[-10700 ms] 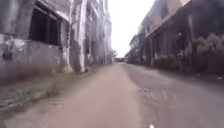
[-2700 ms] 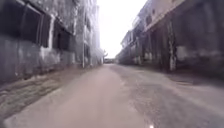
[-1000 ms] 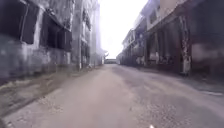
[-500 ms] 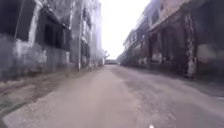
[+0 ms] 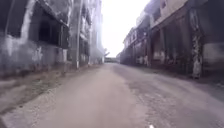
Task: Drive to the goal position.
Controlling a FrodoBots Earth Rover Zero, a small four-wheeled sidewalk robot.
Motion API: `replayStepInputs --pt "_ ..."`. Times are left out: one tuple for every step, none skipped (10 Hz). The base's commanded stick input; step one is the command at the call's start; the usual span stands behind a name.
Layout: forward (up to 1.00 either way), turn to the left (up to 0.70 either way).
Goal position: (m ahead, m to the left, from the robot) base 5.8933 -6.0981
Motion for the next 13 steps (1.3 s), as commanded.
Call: replayStepInputs --pt "0.50 0.00" --pt "0.50 0.00" --pt "0.50 0.00" --pt "0.50 0.00" --pt "0.50 0.00" --pt "0.50 0.00" --pt "0.50 0.00" --pt "0.50 0.00" --pt "0.50 0.00" --pt "0.50 0.00" --pt "0.50 0.00" --pt "0.50 0.00" --pt "0.50 0.00"
